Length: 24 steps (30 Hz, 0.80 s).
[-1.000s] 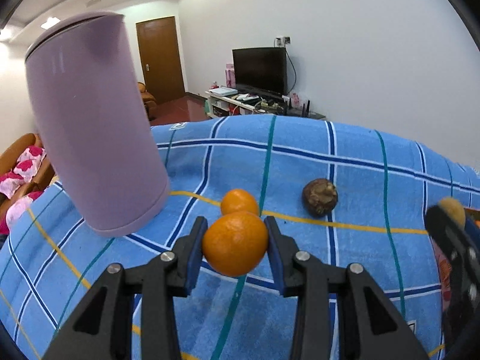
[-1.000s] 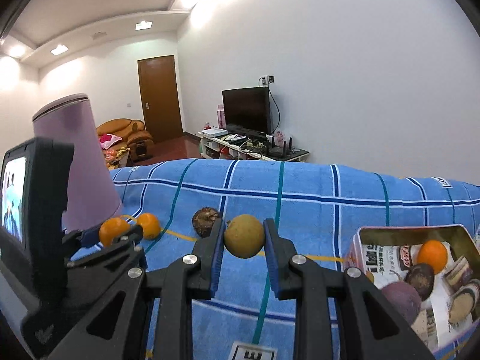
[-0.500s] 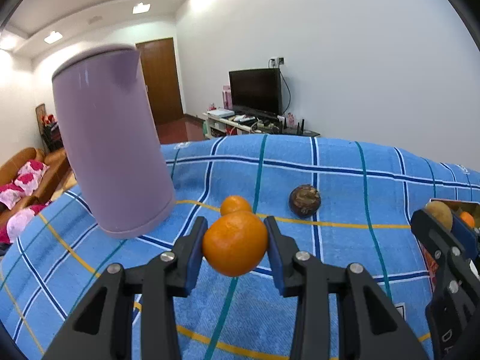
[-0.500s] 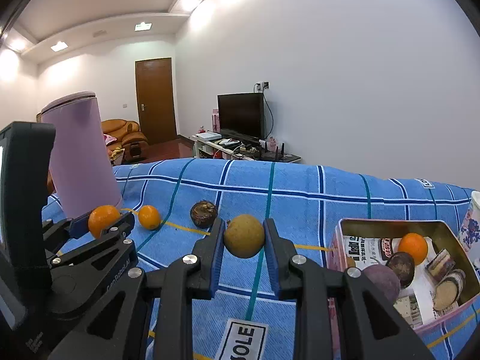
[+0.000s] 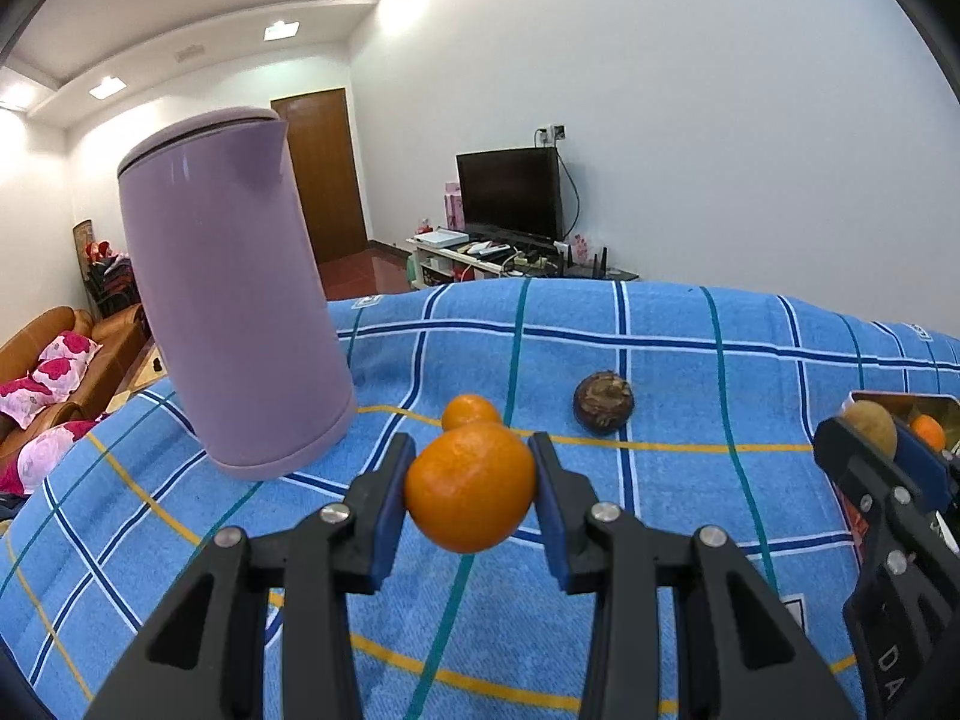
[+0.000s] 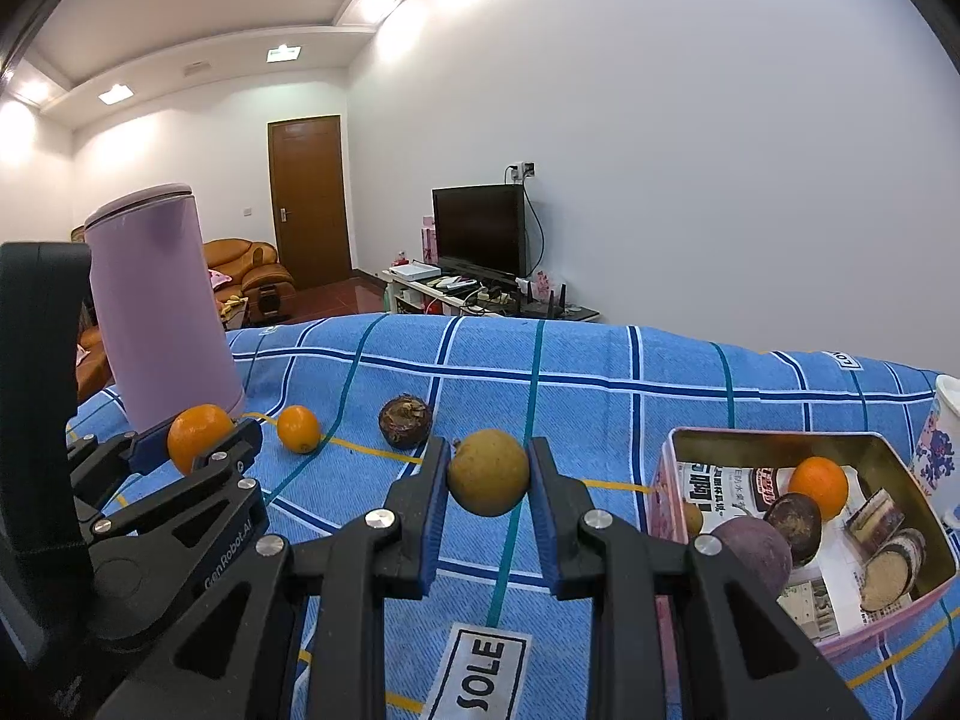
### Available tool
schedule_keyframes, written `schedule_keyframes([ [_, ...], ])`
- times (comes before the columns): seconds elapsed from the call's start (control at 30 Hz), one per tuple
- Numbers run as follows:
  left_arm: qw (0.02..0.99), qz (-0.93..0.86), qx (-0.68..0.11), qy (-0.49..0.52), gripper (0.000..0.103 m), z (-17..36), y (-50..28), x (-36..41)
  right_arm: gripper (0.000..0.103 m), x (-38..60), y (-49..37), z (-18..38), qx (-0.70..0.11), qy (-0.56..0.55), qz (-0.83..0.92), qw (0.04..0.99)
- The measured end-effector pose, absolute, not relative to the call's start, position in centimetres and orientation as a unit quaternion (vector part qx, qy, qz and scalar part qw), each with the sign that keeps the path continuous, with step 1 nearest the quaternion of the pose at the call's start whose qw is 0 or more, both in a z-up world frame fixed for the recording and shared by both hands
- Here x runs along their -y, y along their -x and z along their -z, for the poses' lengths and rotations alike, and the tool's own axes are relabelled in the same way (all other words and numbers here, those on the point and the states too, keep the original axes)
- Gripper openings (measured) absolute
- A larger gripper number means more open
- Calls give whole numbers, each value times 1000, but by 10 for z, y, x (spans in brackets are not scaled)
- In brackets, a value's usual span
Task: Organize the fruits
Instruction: 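Lift the orange with the left tool while the right tool holds the small fruit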
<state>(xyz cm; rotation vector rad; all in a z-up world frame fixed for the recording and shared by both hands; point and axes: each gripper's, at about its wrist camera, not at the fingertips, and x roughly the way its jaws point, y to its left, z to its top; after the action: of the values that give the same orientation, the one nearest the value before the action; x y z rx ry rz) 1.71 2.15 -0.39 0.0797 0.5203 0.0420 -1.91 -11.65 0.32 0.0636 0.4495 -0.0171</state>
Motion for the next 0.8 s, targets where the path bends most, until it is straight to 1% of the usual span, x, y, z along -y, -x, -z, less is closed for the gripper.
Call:
schedule_keyframes([
  [0.8, 969, -10, -245, -37, 41, 1, -8, -19, 28, 117, 28, -6, -218, -21, 16, 976],
])
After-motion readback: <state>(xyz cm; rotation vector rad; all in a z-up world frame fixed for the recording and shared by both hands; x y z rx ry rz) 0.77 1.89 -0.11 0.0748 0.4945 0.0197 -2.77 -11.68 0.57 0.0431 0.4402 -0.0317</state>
